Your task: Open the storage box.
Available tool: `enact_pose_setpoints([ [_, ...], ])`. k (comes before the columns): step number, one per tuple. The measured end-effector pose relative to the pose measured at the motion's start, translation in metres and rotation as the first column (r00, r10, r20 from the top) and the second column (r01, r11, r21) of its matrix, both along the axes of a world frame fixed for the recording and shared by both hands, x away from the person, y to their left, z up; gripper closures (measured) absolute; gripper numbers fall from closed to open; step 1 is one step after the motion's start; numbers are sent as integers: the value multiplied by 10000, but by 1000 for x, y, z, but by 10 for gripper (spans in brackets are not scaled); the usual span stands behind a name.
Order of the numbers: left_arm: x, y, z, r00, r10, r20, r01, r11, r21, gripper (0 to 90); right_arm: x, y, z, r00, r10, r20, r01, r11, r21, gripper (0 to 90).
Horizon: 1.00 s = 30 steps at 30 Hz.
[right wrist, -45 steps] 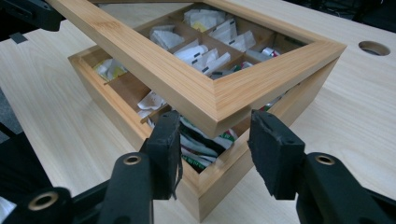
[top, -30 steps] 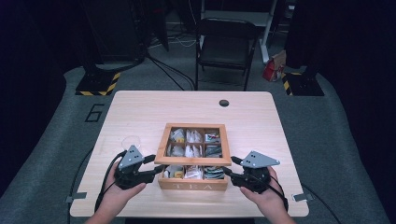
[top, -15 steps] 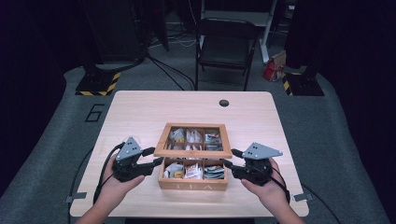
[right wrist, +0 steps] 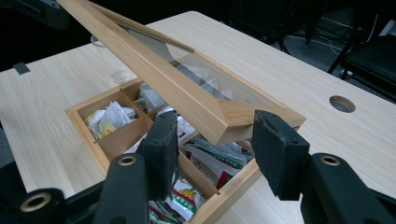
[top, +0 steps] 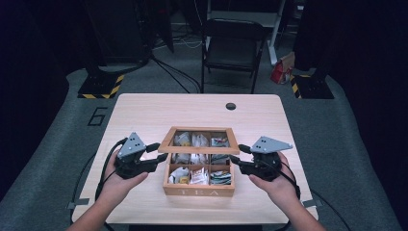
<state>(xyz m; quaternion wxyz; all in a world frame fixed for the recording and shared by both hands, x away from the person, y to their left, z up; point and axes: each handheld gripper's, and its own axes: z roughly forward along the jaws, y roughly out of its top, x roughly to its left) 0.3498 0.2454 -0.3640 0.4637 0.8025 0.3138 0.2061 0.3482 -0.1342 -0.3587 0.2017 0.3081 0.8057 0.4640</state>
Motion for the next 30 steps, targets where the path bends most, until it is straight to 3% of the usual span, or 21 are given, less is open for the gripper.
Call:
enact_pose_setpoints([
  [8, 18, -2, -13, 9991, 357, -218, -353, 9992, 213, 492, 5, 0, 5, 10000, -70, 27, 70, 9997, 220, 511],
  [16, 39, -6, -23, 9970, 692, -347, -691, 9976, 17, 495, 7, 0, 9, 9999, -102, -29, 103, 9997, 206, 513],
  [25, 45, -8, -23, 9971, 747, 135, -749, 9971, 101, 546, 9, -1, 10, 10000, -60, 21, 60, 9996, 259, 513],
  [30, 46, -7, -22, 9974, 717, 113, -718, 9974, 37, 566, 10, -1, 10, 10000, -72, -19, 72, 9992, 403, 512],
])
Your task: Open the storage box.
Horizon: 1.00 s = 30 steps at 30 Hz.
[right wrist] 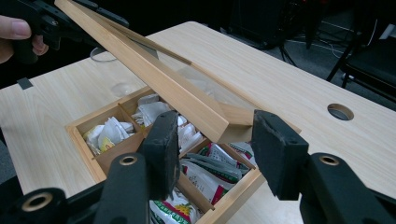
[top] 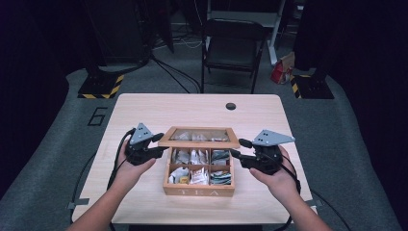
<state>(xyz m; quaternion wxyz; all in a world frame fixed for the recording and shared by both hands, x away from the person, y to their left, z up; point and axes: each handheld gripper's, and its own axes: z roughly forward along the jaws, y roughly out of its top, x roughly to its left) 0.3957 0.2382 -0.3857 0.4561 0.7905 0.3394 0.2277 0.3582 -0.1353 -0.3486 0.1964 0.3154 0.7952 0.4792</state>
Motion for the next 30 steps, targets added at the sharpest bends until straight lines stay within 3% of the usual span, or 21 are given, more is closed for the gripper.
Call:
enact_pose_setpoints([
  [7, 5, 1, 4, 9998, -7, -200, 4, 9999, -140, 565, 4, -1, 0, 10000, -13, -14, 13, 9999, 170, 499],
  [11, 8, 0, 8, 9996, 124, -235, -129, 9997, -230, 568, 10, -2, -2, 10000, -24, 9, 24, 10000, 14, 495],
  [18, 13, -1, 11, 9987, 377, -335, -395, 9977, -546, 570, 22, -3, -7, 9992, -391, 7, 391, 9992, -43, 482],
  [30, 19, -7, 17, 9952, 961, -165, -969, 9935, -602, 578, 43, -3, -19, 9937, -1088, -274, 1095, 9936, 261, 475],
])
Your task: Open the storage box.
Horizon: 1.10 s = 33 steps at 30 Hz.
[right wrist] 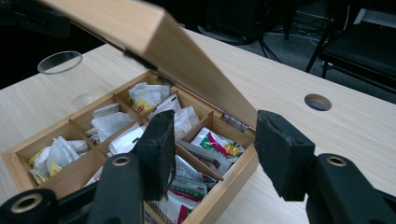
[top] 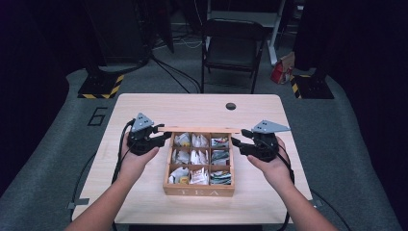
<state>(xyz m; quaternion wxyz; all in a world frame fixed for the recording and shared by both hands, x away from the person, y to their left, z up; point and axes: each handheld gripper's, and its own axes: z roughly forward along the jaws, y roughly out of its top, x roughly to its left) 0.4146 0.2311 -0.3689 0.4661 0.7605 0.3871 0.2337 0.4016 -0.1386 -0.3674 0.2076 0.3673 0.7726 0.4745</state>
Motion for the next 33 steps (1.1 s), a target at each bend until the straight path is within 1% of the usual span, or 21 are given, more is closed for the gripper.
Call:
enact_pose_setpoints([
  [1, 0, 0, 0, 10000, 29, -1, -29, 10000, -28, 578, 1, 1, -1, 10000, -26, -44, 26, 10000, 38, 476],
  [3, 1, -1, 1, 10000, 36, -24, -36, 10000, -9, 580, 3, 2, -2, 10000, -62, 12, 62, 10000, 49, 483],
  [8, 2, -2, 2, 9998, 175, 30, -175, 9998, -48, 582, 8, 6, -1, 9987, -484, 182, 481, 9988, 129, 494],
  [9, 2, -2, 2, 9998, 172, 35, -172, 9998, -49, 582, 8, 7, -1, 9984, -543, 147, 540, 9983, 218, 498],
  [11, 3, -2, 2, 9998, 169, 42, -169, 9998, -49, 582, 10, 8, -2, 9980, -604, 186, 599, 9980, 221, 502],
  [14, 4, -2, 3, 9999, 167, 23, -167, 9999, -40, 582, 13, 10, -3, 9977, -680, 76, 679, 9975, 173, 512],
  [15, 4, -2, 3, 9998, 185, 67, -185, 9998, -48, 582, 15, 10, -4, 9976, -679, 115, 677, 9976, 137, 515],
  [18, 5, -2, 3, 9998, 194, 69, -194, 9998, -80, 582, 18, 12, -5, 9967, -815, 38, 815, 9966, 143, 528],
  [19, 6, -2, 3, 9998, 206, 76, -205, 9997, -104, 582, 19, 12, -6, 9961, -874, -74, 875, 9960, 199, 529],
  [22, 6, -2, 3, 9998, 214, 61, -213, 9997, -119, 582, 22, 14, -8, 9951, -979, -157, 982, 9950, 185, 541],
  [27, 8, -2, 3, 9998, 208, 61, -208, 9998, -62, 583, 27, 15, -8, 9947, -1023, -63, 1023, 9947, 33, 577],
  [30, 10, -2, 4, 9998, 214, 26, -214, 9997, -80, 585, 28, 17, -7, 9935, -1129, -143, 1130, 9936, 61, 584],
  [32, 10, -2, 4, 9997, 246, 63, -246, 9996, -112, 586, 28, 18, -7, 9930, -1176, -142, 1177, 9930, 76, 590],
  [33, 11, -2, 4, 9997, 248, 65, -247, 9996, -108, 586, 29, 19, -6, 9933, -1155, -71, 1155, 9933, 44, 590],
])
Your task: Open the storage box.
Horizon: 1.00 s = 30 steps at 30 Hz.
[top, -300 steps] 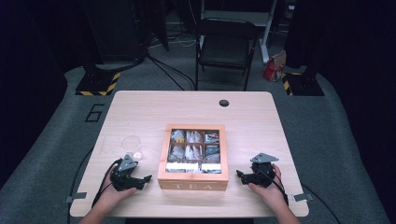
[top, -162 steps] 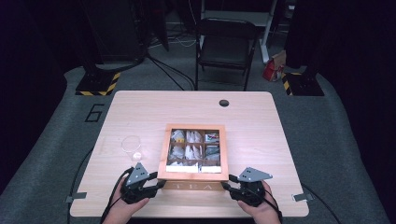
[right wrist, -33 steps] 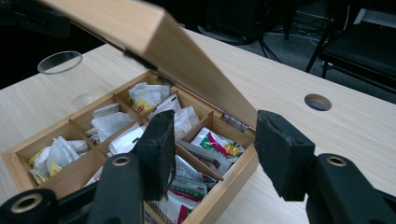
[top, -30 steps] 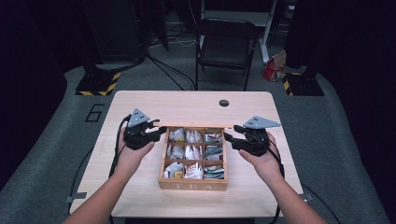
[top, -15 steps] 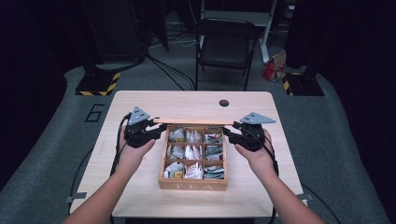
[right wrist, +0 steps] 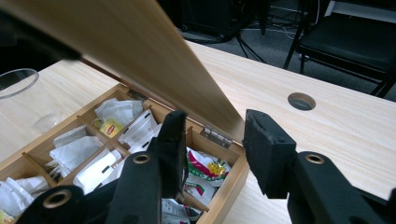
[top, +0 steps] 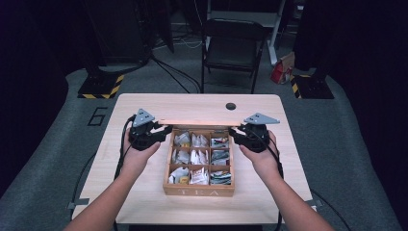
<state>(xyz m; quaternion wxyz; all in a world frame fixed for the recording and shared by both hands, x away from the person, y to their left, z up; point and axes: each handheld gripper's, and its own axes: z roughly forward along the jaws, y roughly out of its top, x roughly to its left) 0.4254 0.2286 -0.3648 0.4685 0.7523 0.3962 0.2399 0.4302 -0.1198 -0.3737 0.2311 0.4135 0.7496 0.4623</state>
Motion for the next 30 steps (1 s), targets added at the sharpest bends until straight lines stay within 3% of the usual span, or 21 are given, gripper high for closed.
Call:
enact_pose_setpoints([
  [10, 5, 0, -2, 10000, 71, 61, -71, 10000, -29, 586, 6, 1, 3, 9999, -43, -132, 44, 9999, 113, 594],
  [20, 19, -2, -14, 9993, 338, -187, -339, 9994, -12, 566, 12, 0, 6, 9997, -112, -212, 118, 9995, 286, 595],
  [30, 32, -4, -21, 9985, 515, -170, -514, 9987, 14, 573, 18, 0, 9, 9996, -189, -220, 198, 9989, 418, 597],
])
